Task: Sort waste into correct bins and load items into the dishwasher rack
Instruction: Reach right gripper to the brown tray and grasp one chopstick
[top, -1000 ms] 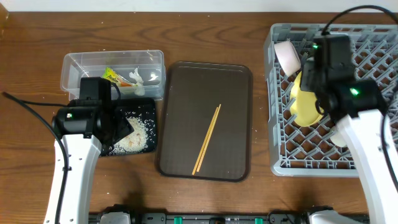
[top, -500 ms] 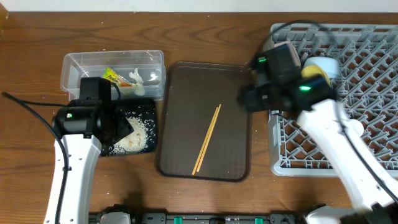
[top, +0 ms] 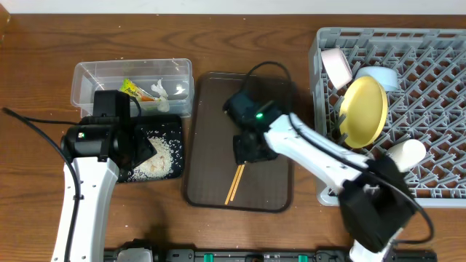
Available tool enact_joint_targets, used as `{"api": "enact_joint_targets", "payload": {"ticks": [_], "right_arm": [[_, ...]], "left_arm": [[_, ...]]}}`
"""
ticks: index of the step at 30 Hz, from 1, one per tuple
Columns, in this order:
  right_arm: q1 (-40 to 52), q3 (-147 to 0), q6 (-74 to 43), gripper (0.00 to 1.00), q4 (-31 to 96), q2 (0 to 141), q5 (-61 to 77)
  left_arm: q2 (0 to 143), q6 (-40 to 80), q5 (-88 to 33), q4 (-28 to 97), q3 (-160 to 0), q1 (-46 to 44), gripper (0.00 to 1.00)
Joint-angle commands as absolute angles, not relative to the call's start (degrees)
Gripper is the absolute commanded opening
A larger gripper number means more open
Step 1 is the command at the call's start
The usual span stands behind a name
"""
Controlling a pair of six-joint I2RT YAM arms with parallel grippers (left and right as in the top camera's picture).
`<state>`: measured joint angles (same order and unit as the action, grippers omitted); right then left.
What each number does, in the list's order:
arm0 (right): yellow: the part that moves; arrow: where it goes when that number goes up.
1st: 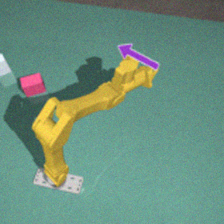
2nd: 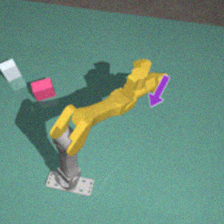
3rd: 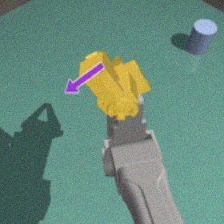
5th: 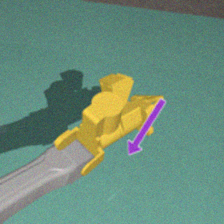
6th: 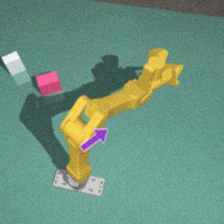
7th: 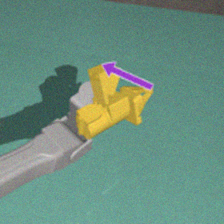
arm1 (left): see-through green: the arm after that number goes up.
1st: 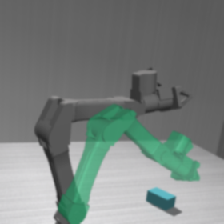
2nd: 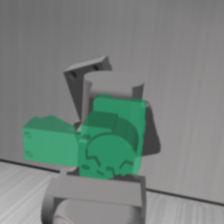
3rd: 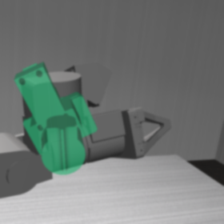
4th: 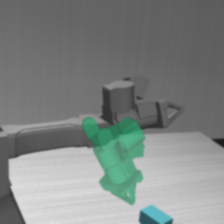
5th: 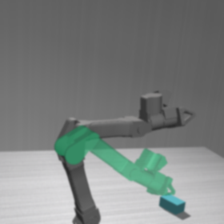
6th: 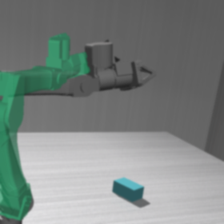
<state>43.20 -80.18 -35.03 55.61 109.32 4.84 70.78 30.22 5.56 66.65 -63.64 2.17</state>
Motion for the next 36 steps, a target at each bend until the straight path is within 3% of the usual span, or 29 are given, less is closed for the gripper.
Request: {"api": "enact_joint_targets", "payload": {"ticks": [1, 28, 36], "right_arm": [[44.2, -80.1, -39.9, 0.56, 54.9, 112.3, 2.7], [44.3, -80.1, -42.2, 0.56, 55.1, 117.9, -1.9], [44.3, -80.1, -42.3, 0.34, 55.7, 117.9, -1.9]], "left_arm": [[70.8, 30.7, 6.5, 66.8, -64.0, 2.5, 0.76], [70.8, 30.7, 6.5, 67.3, -64.0, 2.5, 0.76], [70.8, 30.7, 6.5, 67.3, -64.0, 2.5, 0.76]]}}
